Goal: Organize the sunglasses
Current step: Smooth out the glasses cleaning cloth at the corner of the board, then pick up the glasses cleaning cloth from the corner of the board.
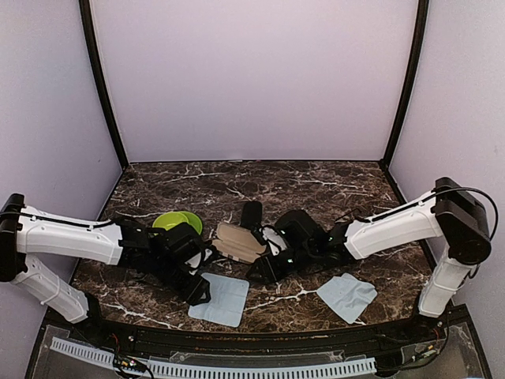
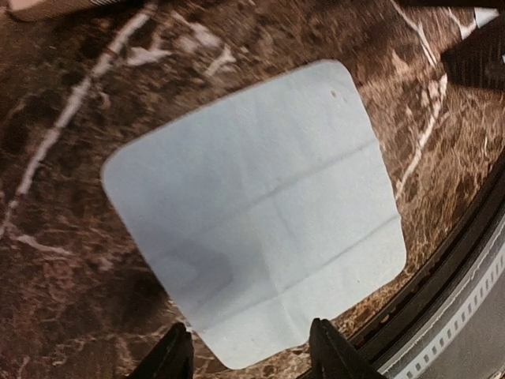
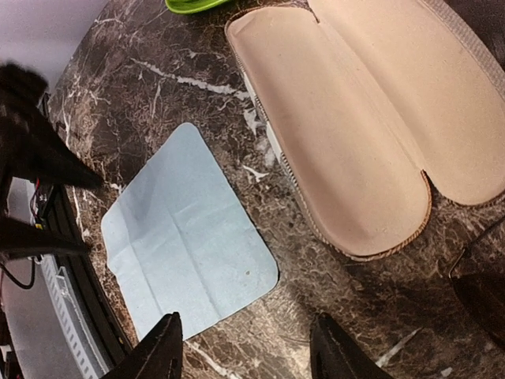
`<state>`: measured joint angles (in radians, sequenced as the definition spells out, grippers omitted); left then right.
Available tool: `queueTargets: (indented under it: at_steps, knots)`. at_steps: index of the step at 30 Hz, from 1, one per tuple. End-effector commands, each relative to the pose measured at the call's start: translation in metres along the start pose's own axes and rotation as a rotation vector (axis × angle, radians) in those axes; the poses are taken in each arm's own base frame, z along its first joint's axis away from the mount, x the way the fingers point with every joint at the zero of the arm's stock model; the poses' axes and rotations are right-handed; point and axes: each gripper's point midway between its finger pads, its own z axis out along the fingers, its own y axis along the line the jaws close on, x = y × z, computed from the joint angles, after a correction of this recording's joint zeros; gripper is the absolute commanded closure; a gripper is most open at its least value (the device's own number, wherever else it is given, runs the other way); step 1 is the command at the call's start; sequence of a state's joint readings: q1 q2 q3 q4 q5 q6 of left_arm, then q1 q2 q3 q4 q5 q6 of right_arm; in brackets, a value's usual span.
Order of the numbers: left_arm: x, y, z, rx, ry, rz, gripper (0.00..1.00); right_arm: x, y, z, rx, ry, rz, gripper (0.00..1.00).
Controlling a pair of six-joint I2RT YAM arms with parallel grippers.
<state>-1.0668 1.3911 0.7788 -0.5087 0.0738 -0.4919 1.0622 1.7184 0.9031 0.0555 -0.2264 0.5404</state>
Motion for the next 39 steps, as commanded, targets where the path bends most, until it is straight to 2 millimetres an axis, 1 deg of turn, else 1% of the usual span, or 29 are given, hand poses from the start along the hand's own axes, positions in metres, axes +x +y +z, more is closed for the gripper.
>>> queueTargets:
  at_steps: [1, 4, 8, 12, 13, 14, 18, 24, 31, 39]
  knots:
    - [-0.029, 0.027, -0.019, -0.036, -0.112, -0.026, 0.47, -0.002, 0.004, 0.012, 0.018, 0.022, -0.032, 0.48]
    - [-0.045, 0.038, -0.016, -0.028, -0.154, -0.050, 0.48, -0.001, 0.005, 0.021, 0.041, 0.047, -0.043, 0.50]
    - [-0.060, 0.049, -0.009, -0.019, -0.191, -0.080, 0.48, 0.004, 0.001, 0.032, 0.109, 0.087, -0.068, 0.52]
    - [-0.075, 0.059, -0.005, -0.025, -0.215, -0.088, 0.51, 0.008, -0.001, 0.042, 0.173, 0.120, -0.098, 0.55]
    - [-0.076, 0.062, -0.003, -0.035, -0.210, -0.087, 0.52, 0.009, -0.002, 0.044, 0.190, 0.129, -0.108, 0.56]
    - [-0.077, 0.063, -0.001, -0.041, -0.204, -0.083, 0.53, 0.006, 0.000, 0.046, 0.203, 0.129, -0.118, 0.57]
    - [-0.074, 0.068, 0.005, -0.048, -0.187, -0.081, 0.54, 0.012, -0.005, 0.051, 0.270, 0.156, -0.147, 0.62]
    - [-0.075, 0.064, 0.007, -0.022, -0.193, -0.083, 0.55, 0.019, -0.011, 0.055, 0.329, 0.177, -0.174, 0.68]
    - [-0.071, 0.063, 0.013, -0.008, -0.179, -0.077, 0.55, 0.022, -0.014, 0.053, 0.357, 0.182, -0.192, 0.74]
    - [-0.066, 0.052, 0.026, 0.060, -0.141, -0.041, 0.64, 0.019, -0.010, 0.050, 0.339, 0.159, -0.188, 0.81]
